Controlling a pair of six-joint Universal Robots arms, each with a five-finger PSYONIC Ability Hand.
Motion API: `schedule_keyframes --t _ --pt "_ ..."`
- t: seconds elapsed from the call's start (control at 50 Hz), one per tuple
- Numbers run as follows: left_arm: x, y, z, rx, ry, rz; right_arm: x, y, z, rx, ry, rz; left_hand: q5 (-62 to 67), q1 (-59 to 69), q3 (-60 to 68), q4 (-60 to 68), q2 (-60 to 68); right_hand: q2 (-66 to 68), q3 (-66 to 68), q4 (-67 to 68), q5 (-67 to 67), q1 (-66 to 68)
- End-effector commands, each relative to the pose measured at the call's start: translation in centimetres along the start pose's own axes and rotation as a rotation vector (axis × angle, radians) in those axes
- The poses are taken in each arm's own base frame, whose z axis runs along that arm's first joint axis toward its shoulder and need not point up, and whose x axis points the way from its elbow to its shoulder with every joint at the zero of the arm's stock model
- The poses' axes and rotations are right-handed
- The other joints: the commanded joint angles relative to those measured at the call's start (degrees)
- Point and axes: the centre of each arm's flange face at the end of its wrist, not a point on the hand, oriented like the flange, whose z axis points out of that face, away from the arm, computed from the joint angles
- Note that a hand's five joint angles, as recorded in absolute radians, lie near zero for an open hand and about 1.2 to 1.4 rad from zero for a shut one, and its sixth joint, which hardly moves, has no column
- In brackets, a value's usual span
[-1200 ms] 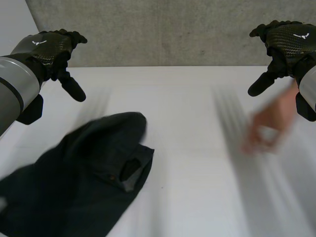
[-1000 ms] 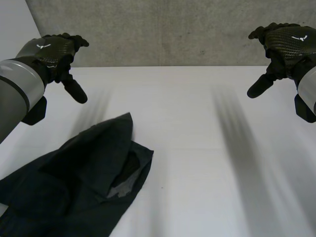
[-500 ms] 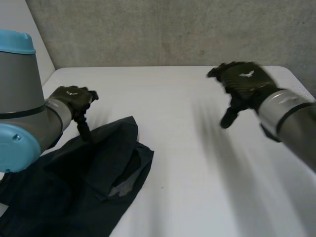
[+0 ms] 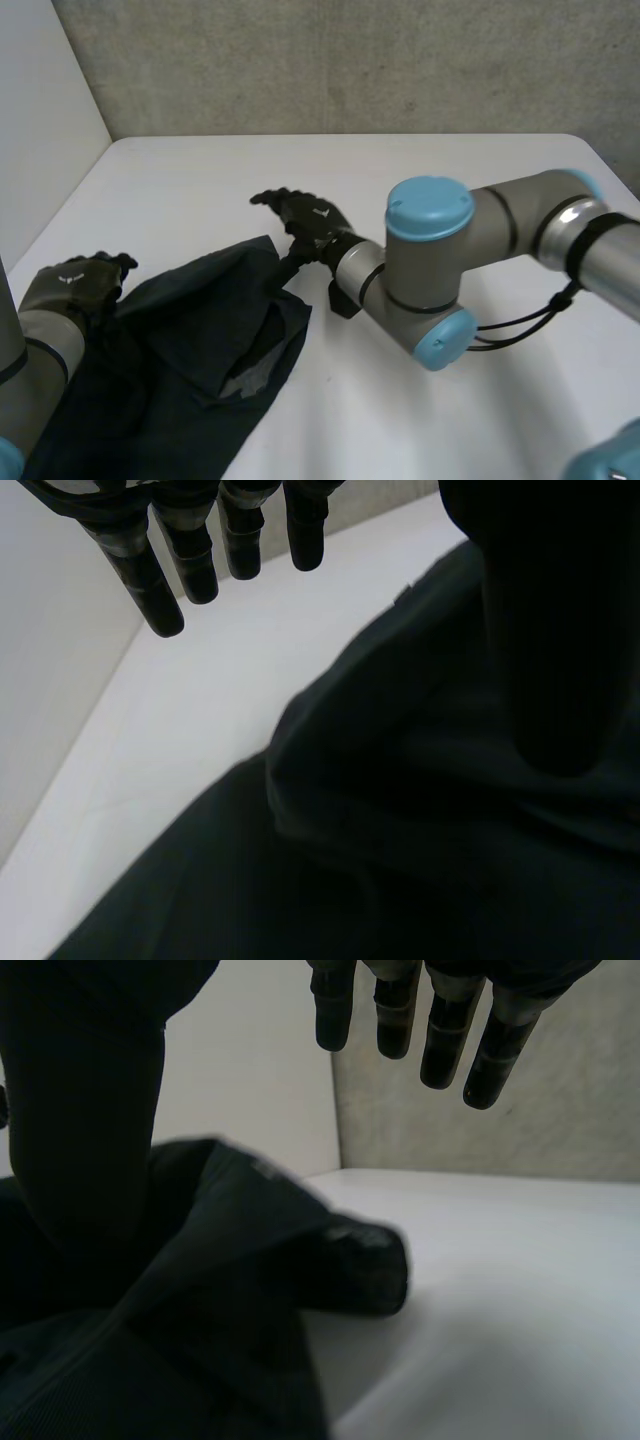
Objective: Fold the shorts.
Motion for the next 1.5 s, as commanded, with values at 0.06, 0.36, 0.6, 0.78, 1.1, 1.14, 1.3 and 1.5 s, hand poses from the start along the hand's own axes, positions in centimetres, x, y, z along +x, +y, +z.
schedule_keyframes --t 0.06,0.36,0.6,0.78,1.1,1.14,1.3,1.5 --pt "0.2 0.8 -0.1 -0.019 0.004 0.011 -0.8 3.6 2.6 -0.038 -0.072 0.063 -0.04 2.92 2.15 0.88 2.50 1.80 2.24 0.76 1.35 4.93" --pt "1.1 1.2 2.7 0.048 -0.006 0.005 -2.4 -1.1 1.0 0.003 -0.074 -0.095 3.49 6.45 5.67 4.41 6.03 67.69 68.13 66.64 67.23 70.81" --pt "1.6 0.8 5.9 0.063 -0.073 0.015 -3.9 -7.1 -4.8 0.100 0.122 -0.572 36.09 39.05 38.27 37.01 38.63 67.69 68.13 66.64 67.23 70.81" --pt "2.2 -5.7 1.2 0.312 -0.034 0.166 -4.5 -9.9 -7.7 0.189 0.215 -0.659 66.56 69.52 68.74 67.48 69.10 67.69 68.13 66.64 67.23 70.81" --pt "0.0 -17.8 -12.3 0.733 -0.002 0.354 -8.7 -20.7 -16.7 0.455 0.294 -0.847 67.39 70.35 69.58 68.31 69.93 67.69 68.13 66.64 67.23 70.81" --pt "-0.5 -18.6 -13.5 0.760 -0.003 0.349 -9.4 -21.7 -18.1 0.486 0.300 -0.856 67.39 70.35 69.58 68.31 69.93 67.69 68.13 66.64 67.23 70.81" --pt "-1.8 -20.0 -18.1 0.841 0.048 0.354 -11.3 -24.8 -23.5 0.550 0.330 -0.874 67.39 70.35 69.58 68.31 69.93 67.69 68.13 66.64 67.23 70.81" --pt "-1.2 -19.1 -17.6 0.808 0.095 0.380 -10.0 -24.9 -24.7 0.483 0.382 -0.879 67.39 70.35 69.58 68.31 69.93 67.69 68.13 66.64 67.23 70.81"
